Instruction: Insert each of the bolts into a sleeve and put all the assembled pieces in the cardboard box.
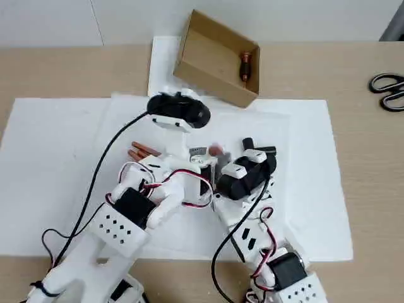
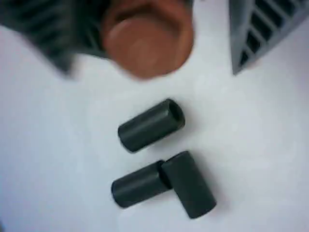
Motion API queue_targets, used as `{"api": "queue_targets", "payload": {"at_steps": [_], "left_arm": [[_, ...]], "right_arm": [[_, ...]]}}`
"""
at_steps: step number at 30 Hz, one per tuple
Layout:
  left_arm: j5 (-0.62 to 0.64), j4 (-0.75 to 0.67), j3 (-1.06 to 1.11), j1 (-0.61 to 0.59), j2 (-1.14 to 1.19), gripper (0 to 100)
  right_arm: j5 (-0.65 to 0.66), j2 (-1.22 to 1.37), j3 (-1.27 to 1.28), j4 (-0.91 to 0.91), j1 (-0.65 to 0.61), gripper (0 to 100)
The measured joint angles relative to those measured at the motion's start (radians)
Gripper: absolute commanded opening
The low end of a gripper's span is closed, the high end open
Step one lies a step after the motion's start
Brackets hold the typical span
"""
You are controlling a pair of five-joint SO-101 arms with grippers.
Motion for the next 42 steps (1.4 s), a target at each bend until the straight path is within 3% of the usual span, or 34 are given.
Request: {"api": "queue_targets", "payload": {"at_steps": [9, 12, 17, 30, 37, 42], "left_arm": [[-0.006, 0.244, -0.181, -0.192, 0.000, 37], [-0.095, 0.279, -0.187, -0.321, 0.000, 37], [-0.238, 0.324, -0.187, -0.517, 0.000, 37], [-0.264, 0.417, -0.187, -0.559, 0.000, 37], [-0.272, 0.459, -0.172, -0.626, -0.002, 37], [-0.361, 0.459, -0.167, -0.709, -0.002, 37]], "right_arm": [[0.000, 0.000, 0.000, 0.028, 0.005, 0.3], [0.000, 0.000, -0.002, 0.092, 0.034, 0.3], [0.028, 0.132, -0.132, 0.041, 0.135, 0.3], [0.037, 1.235, -0.902, -0.272, 0.190, 0.3], [0.037, 1.797, -1.422, -0.287, 0.258, 0.3], [0.040, 2.091, -1.755, -0.287, 0.256, 0.3]]}}
